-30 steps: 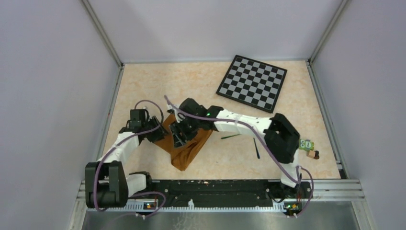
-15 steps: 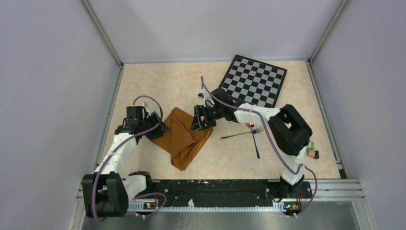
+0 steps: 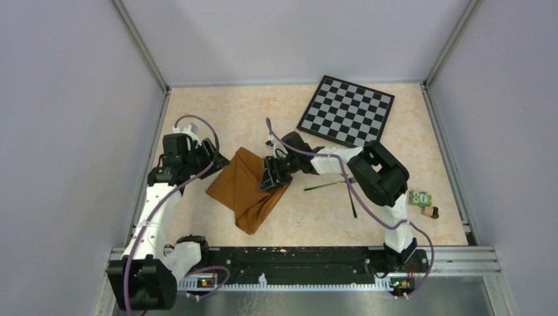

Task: Fold the napkin into a case and place the utensils inside
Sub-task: Smooth out the square-folded napkin at the center of the board.

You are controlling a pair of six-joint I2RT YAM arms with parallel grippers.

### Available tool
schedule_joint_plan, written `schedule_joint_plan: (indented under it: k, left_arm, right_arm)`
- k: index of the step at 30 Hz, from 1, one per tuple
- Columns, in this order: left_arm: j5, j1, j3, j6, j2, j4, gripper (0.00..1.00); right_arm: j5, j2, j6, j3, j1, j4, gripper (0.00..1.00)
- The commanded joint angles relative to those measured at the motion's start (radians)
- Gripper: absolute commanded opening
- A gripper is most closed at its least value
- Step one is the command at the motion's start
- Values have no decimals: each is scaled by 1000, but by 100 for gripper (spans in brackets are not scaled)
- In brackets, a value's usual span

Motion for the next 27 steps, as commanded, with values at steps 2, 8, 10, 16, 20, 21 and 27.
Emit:
schedule_joint_plan:
  k: [2, 8, 10, 16, 20, 21, 27]
  left_arm:
    - [-28, 4, 87, 44, -44, -44, 58]
    - [-112, 4, 193, 62, -93, -117, 58]
    - [-175, 4, 228, 60, -130, -131, 59]
    - [-367, 4, 240, 41, -294, -100, 64]
    - [-319, 5, 215, 43, -263, -91, 67]
    - [-278, 4, 197, 48, -247, -73, 67]
    - [69, -5, 126, 70, -12, -22, 61]
  right_arm:
    - [-18, 37, 20, 59, 49, 70, 52]
    - [2, 29, 125, 141, 107, 122, 42]
    - [57, 54, 224, 216, 158, 137, 41]
    - [98, 225, 467, 452, 260, 327, 63]
    - [43, 152, 444, 367, 205, 253, 69]
    - [59, 107, 381, 323, 185, 185, 69]
    - [237, -123, 113, 63, 131, -98, 59]
